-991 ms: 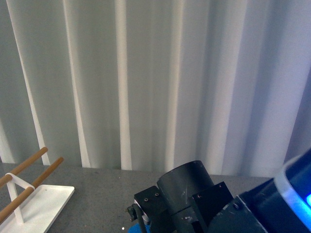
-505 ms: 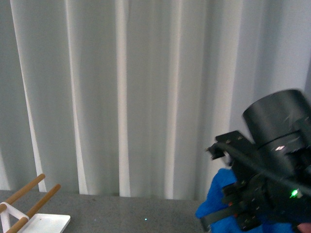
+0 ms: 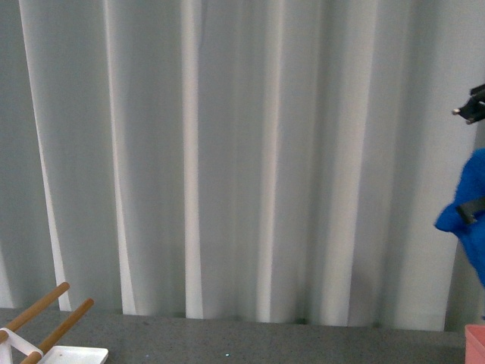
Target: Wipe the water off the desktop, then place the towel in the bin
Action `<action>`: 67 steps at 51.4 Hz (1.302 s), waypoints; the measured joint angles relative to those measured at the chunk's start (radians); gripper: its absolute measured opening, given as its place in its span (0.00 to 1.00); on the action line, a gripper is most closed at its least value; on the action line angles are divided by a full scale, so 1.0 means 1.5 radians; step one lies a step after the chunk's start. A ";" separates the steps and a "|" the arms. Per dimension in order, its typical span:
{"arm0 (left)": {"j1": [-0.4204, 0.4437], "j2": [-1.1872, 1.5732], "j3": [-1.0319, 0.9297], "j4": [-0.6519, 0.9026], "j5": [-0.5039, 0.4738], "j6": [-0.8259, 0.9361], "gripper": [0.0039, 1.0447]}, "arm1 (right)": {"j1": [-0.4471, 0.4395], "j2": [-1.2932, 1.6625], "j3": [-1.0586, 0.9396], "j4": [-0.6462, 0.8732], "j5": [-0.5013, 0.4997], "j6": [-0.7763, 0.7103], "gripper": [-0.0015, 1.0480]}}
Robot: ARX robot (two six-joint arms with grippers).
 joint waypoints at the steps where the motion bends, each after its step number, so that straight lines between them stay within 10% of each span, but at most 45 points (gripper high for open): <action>1: 0.000 0.000 0.000 0.000 0.000 0.000 0.94 | -0.008 0.000 0.000 -0.007 -0.001 -0.006 0.05; 14: 0.000 0.000 0.000 0.000 0.000 0.000 0.94 | -0.073 0.032 0.039 -0.154 -0.031 0.003 0.05; 60: 0.000 0.000 0.000 0.000 0.000 0.000 0.94 | -0.216 0.042 -0.087 -0.097 -0.088 -0.013 0.05; 67: 0.000 0.000 0.000 0.000 0.000 0.000 0.94 | -0.216 0.042 -0.087 -0.100 -0.090 -0.014 0.27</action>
